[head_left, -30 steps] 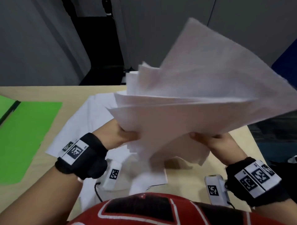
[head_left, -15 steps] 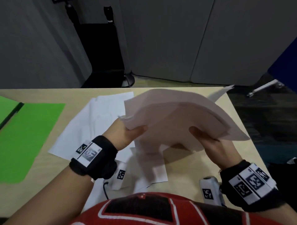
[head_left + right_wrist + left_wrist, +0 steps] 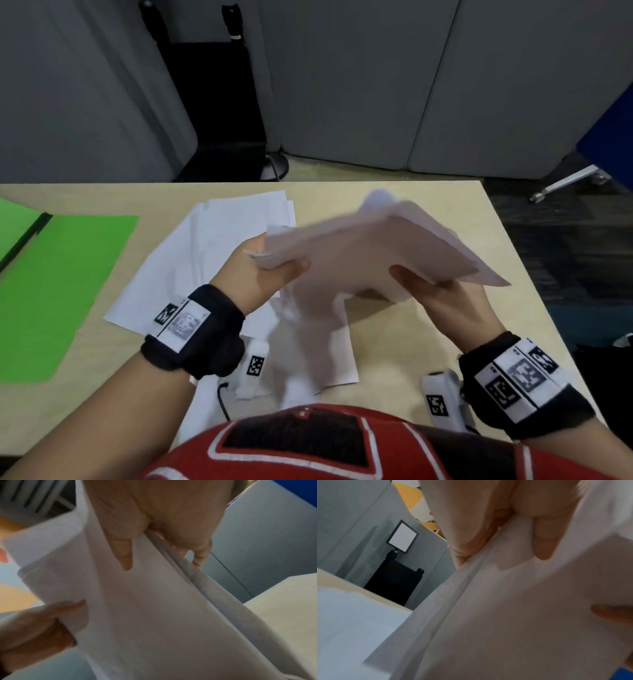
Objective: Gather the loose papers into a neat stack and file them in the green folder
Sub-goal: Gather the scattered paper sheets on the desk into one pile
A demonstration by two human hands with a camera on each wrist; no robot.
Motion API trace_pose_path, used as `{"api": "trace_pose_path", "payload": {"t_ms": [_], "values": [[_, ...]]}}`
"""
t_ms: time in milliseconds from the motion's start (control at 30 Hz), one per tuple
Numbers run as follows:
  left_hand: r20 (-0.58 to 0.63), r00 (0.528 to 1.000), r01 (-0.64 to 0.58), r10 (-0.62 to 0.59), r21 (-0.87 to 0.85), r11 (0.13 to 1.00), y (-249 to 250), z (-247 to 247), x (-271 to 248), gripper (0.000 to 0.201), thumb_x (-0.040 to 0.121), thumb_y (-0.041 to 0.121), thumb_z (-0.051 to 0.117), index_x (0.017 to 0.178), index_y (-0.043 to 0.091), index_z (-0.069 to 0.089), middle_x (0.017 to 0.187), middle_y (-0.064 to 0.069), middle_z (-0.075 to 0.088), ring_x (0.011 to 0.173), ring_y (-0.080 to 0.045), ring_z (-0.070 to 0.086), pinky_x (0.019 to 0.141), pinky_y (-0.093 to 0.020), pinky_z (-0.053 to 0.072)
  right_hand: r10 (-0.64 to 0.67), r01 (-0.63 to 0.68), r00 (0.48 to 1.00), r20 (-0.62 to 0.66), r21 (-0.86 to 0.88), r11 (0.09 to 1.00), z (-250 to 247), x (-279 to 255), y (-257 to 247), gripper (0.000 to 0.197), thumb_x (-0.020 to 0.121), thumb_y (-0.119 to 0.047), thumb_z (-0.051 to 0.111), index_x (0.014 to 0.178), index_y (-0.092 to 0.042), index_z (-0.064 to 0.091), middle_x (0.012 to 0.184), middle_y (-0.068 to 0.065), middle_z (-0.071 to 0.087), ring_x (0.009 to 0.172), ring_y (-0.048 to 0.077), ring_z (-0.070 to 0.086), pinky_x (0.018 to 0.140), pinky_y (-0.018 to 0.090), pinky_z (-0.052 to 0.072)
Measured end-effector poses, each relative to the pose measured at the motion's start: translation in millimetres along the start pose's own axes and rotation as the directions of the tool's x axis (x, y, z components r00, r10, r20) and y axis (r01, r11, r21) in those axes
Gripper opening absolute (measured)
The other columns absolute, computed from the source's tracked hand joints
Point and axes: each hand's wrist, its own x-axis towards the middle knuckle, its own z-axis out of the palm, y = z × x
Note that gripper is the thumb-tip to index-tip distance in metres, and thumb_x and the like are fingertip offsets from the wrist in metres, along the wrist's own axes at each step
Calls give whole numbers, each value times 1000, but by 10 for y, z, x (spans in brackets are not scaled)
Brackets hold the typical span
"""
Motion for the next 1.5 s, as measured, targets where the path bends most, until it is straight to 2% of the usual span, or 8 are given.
{"api": "trace_pose_path", "payload": {"t_ms": [133, 367, 533, 667, 833, 1000, 1167, 1500], "values": [[-176, 965, -182, 194, 78, 980, 182, 18, -4, 27, 84, 29, 61, 80, 55, 66, 80, 33, 69, 79, 11, 64, 70, -8, 48, -263, 244, 939, -221, -108, 964, 72, -82, -82, 26, 85, -22, 66, 108, -11, 63, 108, 17, 63, 102, -9, 57, 82, 8, 42], [-135, 976, -180, 172, -46, 983, 91, -58, -34, 64, 62, 33, 75, 122, 16, 57, 110, 4, 69, 102, -3, 65, 82, -15, 49, -155, 186, 967, -201, 144, 972, 67, -89, -92, 78, 72, -24, 83, 132, -10, 36, 123, 7, 57, 112, 5, 61, 85, 16, 51], [-168, 969, -172, 182, 72, 982, 100, 20, -60, 25, 80, 22, 69, 86, 45, 69, 87, 29, 72, 88, 7, 67, 76, -15, 49, -272, 282, 923, -272, -3, 960, 139, -127, -141, 12, 86, -23, 62, 97, -20, 65, 87, -22, 71, 85, -5, 66, 70, 12, 50], [-203, 942, -283, 266, -61, 957, 185, -58, -63, 35, 69, 29, 72, 103, 29, 68, 93, 13, 74, 92, -1, 67, 78, -17, 51, -479, 478, 834, -273, -73, 875, 106, -147, -218, 52, 85, -21, 59, 127, 9, 49, 127, -12, 53, 115, -2, 54, 91, 19, 48], [-61, 998, 28, -24, 69, 997, -157, 54, -68, 35, 65, 42, 69, 98, 31, 63, 91, 15, 73, 88, 3, 66, 78, -19, 50, -124, 124, 985, -122, -9, 992, 163, -72, 12, 63, 78, -34, 68, 133, -10, 48, 117, -6, 64, 105, -3, 61, 80, 6, 47], [-185, 983, 8, -7, 3, 1000, -132, 122, -100, 28, 82, 35, 54, 99, 18, 68, 92, 8, 71, 84, 2, 67, 75, -16, 50, -215, 211, 955, -204, -41, 977, 237, -114, 1, 22, 92, -28, 51, 110, -20, 61, 94, -31, 67, 95, -7, 63, 77, 13, 48], [-154, 988, 24, -21, 17, 1000, -184, 86, -88, 28, 71, 28, 68, 99, 26, 64, 81, 18, 73, 79, 10, 64, 68, -9, 48, -120, 123, 973, -198, 2, 992, 257, -45, 43, 51, 82, -35, 67, 125, -14, 52, 119, 3, 60, 111, 13, 59, 91, 24, 49], [-227, 969, 121, -97, 95, 988, -201, 56, -111, 9, 73, 33, 63, 82, 31, 66, 84, 10, 71, 78, 0, 66, 71, -20, 52, -174, 172, 964, -200, -29, 985, 288, -61, 56, 19, 88, -23, 57, 104, -15, 64, 93, -26, 66, 92, -10, 61, 76, 14, 46]]}}
